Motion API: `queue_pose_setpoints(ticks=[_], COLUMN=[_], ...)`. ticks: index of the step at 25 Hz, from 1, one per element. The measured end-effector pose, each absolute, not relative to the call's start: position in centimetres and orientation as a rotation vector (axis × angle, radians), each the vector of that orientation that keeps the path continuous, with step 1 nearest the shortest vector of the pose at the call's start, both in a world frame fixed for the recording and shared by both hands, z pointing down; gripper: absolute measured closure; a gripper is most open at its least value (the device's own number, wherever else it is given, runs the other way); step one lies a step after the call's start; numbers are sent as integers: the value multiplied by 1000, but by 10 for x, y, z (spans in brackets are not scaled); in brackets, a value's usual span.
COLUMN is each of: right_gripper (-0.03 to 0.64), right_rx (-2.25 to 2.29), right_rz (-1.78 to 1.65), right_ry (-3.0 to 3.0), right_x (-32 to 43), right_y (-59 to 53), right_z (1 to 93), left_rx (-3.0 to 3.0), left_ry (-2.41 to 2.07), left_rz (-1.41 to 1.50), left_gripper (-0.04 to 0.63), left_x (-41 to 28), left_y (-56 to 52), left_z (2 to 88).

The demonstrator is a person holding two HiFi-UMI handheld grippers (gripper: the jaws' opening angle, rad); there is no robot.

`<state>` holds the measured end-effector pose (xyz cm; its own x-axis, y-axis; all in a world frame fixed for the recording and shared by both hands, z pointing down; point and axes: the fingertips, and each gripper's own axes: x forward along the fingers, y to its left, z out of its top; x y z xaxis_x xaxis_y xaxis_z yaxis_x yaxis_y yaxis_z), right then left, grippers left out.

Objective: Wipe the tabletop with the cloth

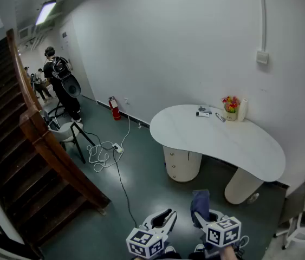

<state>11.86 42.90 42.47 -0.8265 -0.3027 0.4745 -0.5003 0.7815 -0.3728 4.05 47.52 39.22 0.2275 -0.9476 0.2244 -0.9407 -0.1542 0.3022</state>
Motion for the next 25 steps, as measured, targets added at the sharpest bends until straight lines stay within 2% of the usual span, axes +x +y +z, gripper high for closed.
queue_pose_setpoints(ticks=[14,25], right_gripper=[546,546], right_rx=[668,699], right_rz=[714,783], right_ry=[-2527,-2499], right_x=[91,75], right_y=[427,359], right_z=[443,456], left_rx=[2143,2188], left_ry=[-1698,-1635], left_rz=[-58,-86], left_gripper=[525,525], left_x=[2,-11], left_y=[472,404], left_z=[408,412])
